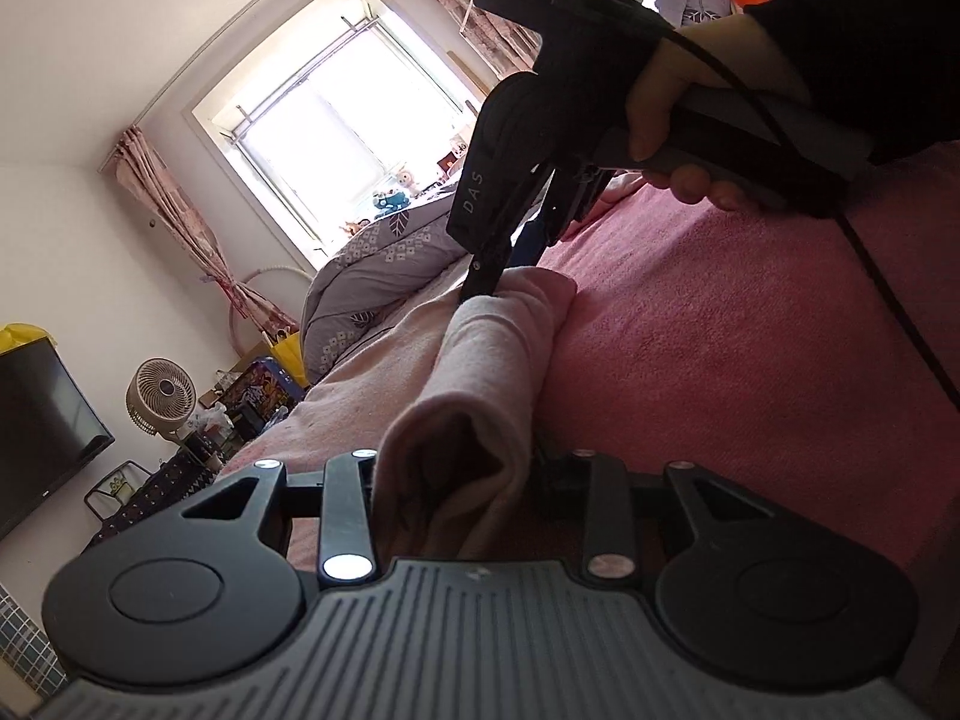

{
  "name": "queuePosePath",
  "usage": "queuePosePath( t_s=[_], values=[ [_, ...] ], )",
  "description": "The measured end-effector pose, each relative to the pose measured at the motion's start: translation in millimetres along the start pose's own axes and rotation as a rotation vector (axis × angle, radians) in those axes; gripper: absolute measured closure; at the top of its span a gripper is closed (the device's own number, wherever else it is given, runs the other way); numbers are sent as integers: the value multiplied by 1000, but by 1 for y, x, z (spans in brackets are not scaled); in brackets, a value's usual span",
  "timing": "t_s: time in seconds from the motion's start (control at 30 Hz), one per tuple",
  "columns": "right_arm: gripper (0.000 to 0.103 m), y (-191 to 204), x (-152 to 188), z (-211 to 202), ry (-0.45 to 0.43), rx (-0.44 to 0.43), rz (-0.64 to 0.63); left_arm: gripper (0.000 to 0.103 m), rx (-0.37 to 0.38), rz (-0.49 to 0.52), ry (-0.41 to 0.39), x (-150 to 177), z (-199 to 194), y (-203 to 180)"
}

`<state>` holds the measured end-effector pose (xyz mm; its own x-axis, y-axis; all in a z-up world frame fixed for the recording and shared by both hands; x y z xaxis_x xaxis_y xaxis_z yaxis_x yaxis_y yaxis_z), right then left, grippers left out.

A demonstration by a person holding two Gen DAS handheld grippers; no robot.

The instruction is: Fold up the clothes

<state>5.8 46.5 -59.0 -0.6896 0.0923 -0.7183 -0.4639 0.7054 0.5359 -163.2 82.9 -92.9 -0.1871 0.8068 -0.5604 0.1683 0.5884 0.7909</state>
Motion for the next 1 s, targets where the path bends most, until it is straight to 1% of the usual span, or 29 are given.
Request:
queuePosePath(
  t_s=[0.07, 0.13, 0.2, 0.23, 0.3, 0.33, 0.37, 0.4, 0.43, 0.47, 0.5, 0.53, 0.57, 0.6, 0.63, 0.67, 0.73, 0.77, 0.83, 0.87, 0.9, 0.97, 1.0],
  values=[
    [72, 0, 0, 0, -2, -6, 16, 63, 10, -10, -4, 2, -6, 0],
    [68, -3, 0, -5, -7, -5, 28, 63, 31, -27, -10, 4, -14, 1],
    [67, -5, -3, -11, -10, -20, 54, 59, 76, -83, -23, 8, -27, 8],
    [67, -4, -5, -16, -15, -22, 56, 49, 98, -147, -27, 12, -32, 18],
    [67, 7, -9, -27, -35, -18, -4, 47, 139, -275, -35, 20, -44, 39],
    [66, 18, -11, -34, -58, -18, -63, 43, 125, -335, -31, 25, -44, 53],
    [62, 28, -15, -40, -84, -31, -106, 34, 106, -400, -27, 30, -44, 69],
    [59, 37, -22, -47, -113, -56, -126, 31, 89, -453, -35, 34, -42, 82],
    [51, 42, -29, -52, -139, -88, -118, 30, 73, -505, -43, 37, -41, 95],
    [46, 48, -35, -57, -166, -119, -110, 30, 67, -529, -54, 37, -38, 102],
    [46, 54, -41, -61, -188, -144, -108, 30, 63, -552, -66, 36, -35, 109],
    [46, 58, -41, -58, -187, -134, -133, 30, 74, -558, -89, 34, -35, 109],
    [46, 63, -40, -55, -187, -125, -158, 31, 93, -557, -106, 32, -37, 107],
    [46, 67, -39, -51, -183, -115, -185, 30, 136, -556, -124, 30, -41, 100],
    [46, 71, -31, -44, -158, -105, -225, 29, 199, -552, -135, 30, -45, 89],
    [44, 75, -18, -33, -120, -95, -278, 29, 285, -552, -134, 32, -53, 71],
    [39, 73, 4, -12, -56, -54, -368, 28, 417, -581, -93, 40, -56, 41],
    [37, 65, 17, 2, -23, 5, -414, 28, 450, -571, -74, 44, -58, 30],
    [35, 48, 25, 13, 12, 51, -375, 28, 484, -548, -51, 50, -64, 21],
    [35, 41, 28, 17, 27, 68, -351, 28, 472, -567, -56, 55, -67, 30],
    [35, 40, 22, 11, 23, 56, -303, 28, 448, -636, -77, 60, -66, 49],
    [33, 39, 7, -6, -16, 19, -225, 27, 398, -773, -117, 71, -65, 87],
    [33, 38, -2, -17, -43, -26, -179, 26, 372, -841, -137, 77, -64, 107]
  ],
)
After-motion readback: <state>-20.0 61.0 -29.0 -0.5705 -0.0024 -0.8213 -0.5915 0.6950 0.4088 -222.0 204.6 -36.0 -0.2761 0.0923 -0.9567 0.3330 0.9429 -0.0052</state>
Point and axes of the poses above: each gripper's, at about its wrist camera, not at the fingertips, and z roughly the way its jaws point, y to its left, x to its underside, the point moved 10 cm from there along z, roughly the way its jaws point, and after that the axes turned 14 degrees about z, right-handed, at the moved point
